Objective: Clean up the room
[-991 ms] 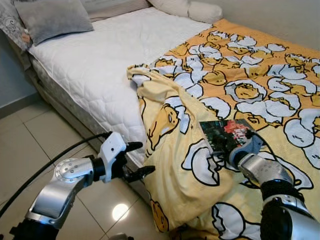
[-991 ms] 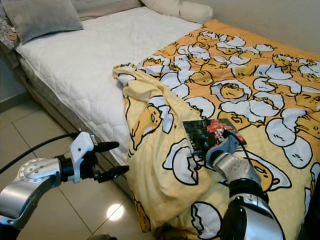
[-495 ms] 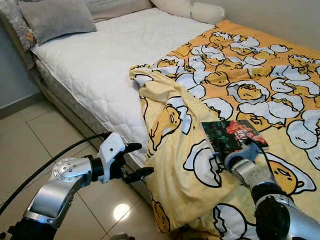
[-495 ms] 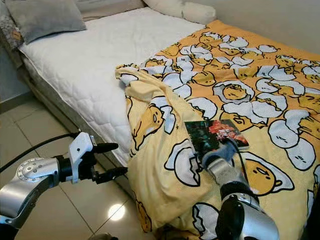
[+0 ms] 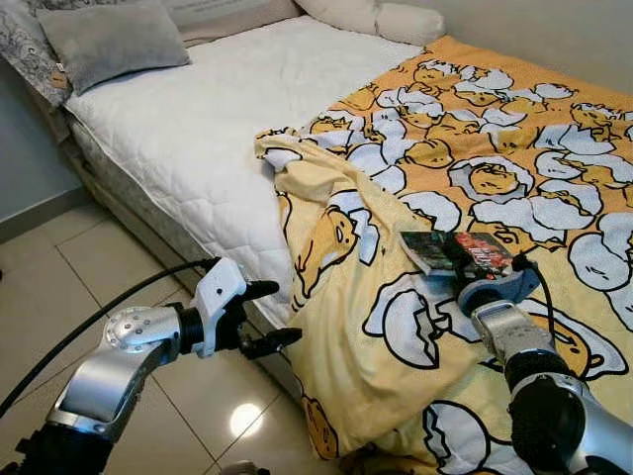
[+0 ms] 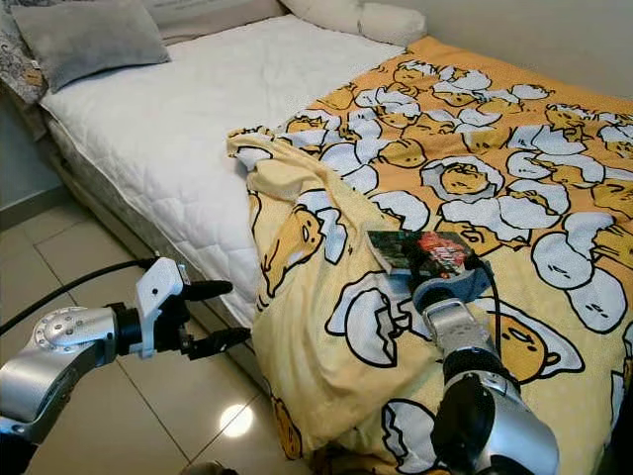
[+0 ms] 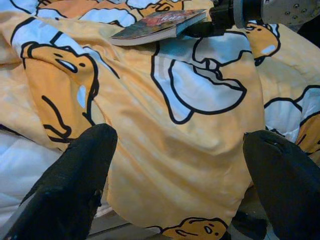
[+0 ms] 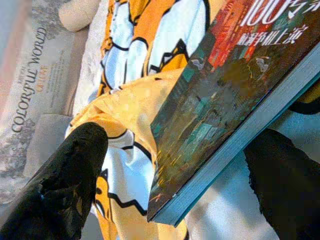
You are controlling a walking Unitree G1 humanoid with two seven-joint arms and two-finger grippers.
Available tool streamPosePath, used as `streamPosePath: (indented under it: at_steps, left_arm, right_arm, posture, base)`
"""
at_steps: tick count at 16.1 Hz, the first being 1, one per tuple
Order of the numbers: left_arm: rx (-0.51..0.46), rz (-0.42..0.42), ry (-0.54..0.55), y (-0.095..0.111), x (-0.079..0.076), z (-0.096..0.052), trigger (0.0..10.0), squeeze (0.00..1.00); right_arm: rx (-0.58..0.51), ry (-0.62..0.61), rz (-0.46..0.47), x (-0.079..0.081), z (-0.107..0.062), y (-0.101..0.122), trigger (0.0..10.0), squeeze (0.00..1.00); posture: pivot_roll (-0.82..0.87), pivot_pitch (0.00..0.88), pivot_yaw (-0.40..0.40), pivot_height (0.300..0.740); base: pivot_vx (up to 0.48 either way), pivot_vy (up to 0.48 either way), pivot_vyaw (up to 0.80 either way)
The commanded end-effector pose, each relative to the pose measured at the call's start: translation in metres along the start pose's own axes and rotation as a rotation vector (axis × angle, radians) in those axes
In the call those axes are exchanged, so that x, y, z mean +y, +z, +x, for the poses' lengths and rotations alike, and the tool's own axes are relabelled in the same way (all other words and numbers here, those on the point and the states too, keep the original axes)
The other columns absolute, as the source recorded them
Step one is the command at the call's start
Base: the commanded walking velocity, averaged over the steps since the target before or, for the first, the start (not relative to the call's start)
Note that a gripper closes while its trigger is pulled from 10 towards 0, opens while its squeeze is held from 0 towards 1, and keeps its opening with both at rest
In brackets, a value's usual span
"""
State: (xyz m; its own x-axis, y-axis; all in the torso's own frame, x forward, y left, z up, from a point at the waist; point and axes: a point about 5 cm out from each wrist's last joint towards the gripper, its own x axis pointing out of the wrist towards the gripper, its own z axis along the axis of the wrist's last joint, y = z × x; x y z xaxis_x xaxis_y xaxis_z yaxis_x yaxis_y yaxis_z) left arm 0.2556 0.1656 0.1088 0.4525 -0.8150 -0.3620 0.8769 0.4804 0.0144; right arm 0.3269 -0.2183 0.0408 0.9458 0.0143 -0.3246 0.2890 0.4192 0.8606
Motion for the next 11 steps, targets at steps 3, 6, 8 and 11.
streamPosePath:
  at_steps: [3,6,8,11]
  left_arm:
    - [0.006,0.012,-0.009,0.002,0.001,0.001,10.0,0.00]
    - [0.013,0.021,-0.002,0.002,0.002,-0.004,10.0,0.00]
    - [0.022,0.035,0.015,0.003,0.004,-0.008,10.0,0.00]
    - [0.042,0.032,0.018,0.004,0.003,-0.019,10.0,0.00]
  right_arm:
    - [-0.046,0.007,0.030,0.010,0.004,0.007,10.0,0.00]
    - [-0.076,-0.088,0.080,0.007,0.006,0.002,10.0,0.00]
    - [-0.069,-0.117,0.105,0.008,0.008,-0.006,10.0,0.00]
    - [-0.105,-0.154,0.138,0.007,0.008,-0.009,0.0,0.00]
  posture:
    - [-0.02,0.000,0.011,0.740]
    - [0.01,0.000,0.019,0.740]
    - [0.04,0.000,0.025,0.740]
    - [0.09,0.000,0.044,0.740]
  base:
    - [0.000,0.000,0.00]
    - [0.000,0.000,0.00]
    - [0.000,0.000,0.00]
    - [0.000,0.000,0.00]
